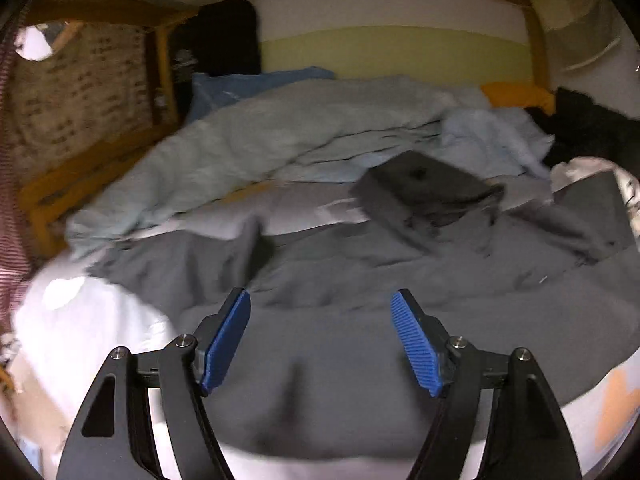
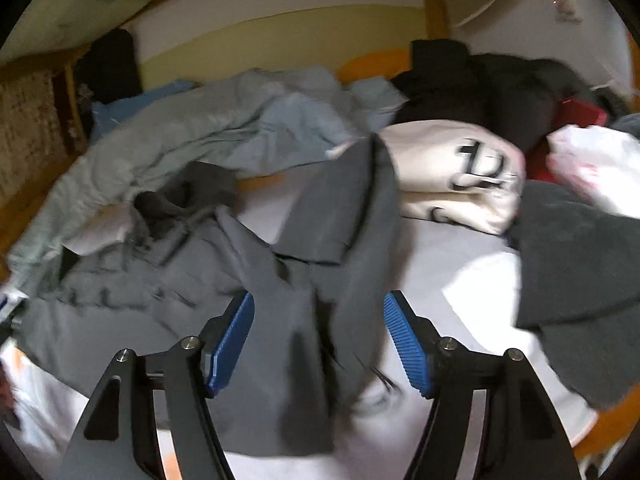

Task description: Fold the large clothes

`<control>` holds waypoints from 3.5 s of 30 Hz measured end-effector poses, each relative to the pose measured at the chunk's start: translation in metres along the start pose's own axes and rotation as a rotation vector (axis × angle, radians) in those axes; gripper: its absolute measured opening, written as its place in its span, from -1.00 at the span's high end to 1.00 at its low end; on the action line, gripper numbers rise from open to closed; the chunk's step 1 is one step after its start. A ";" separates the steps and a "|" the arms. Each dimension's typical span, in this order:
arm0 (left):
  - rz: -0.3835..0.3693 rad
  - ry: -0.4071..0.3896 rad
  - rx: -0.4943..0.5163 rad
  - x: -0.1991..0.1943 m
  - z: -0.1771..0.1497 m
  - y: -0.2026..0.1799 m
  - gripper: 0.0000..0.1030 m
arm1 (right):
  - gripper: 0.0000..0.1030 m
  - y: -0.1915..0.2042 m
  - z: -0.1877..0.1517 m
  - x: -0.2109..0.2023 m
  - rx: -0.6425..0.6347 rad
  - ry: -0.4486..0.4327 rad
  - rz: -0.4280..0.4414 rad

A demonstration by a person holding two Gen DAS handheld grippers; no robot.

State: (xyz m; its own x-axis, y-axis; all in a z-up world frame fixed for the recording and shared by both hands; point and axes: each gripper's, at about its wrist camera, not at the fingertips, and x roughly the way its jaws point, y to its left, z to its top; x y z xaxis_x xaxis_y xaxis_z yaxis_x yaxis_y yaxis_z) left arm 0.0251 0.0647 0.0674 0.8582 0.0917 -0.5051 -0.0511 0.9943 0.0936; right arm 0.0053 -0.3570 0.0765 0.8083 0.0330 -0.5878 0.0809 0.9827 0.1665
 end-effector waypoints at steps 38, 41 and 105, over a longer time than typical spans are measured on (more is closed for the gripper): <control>-0.004 0.103 -0.015 0.083 -0.054 -0.051 -0.96 | -0.37 -0.002 0.038 0.169 -0.130 0.201 -0.200; -0.005 0.112 -0.017 0.084 -0.053 -0.051 -0.97 | 0.05 -0.013 0.040 0.178 -0.108 0.188 -0.148; -0.340 -0.029 0.318 -0.015 -0.049 -0.268 -0.36 | -0.08 -0.011 -0.047 -0.002 0.190 -0.047 -0.041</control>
State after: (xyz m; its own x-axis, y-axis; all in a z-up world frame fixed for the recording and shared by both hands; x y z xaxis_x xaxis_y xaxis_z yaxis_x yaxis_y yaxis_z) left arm 0.0004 -0.2002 0.0077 0.8133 -0.2423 -0.5290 0.3903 0.9014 0.1873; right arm -0.0245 -0.3595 0.0391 0.8278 -0.0194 -0.5607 0.2197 0.9308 0.2922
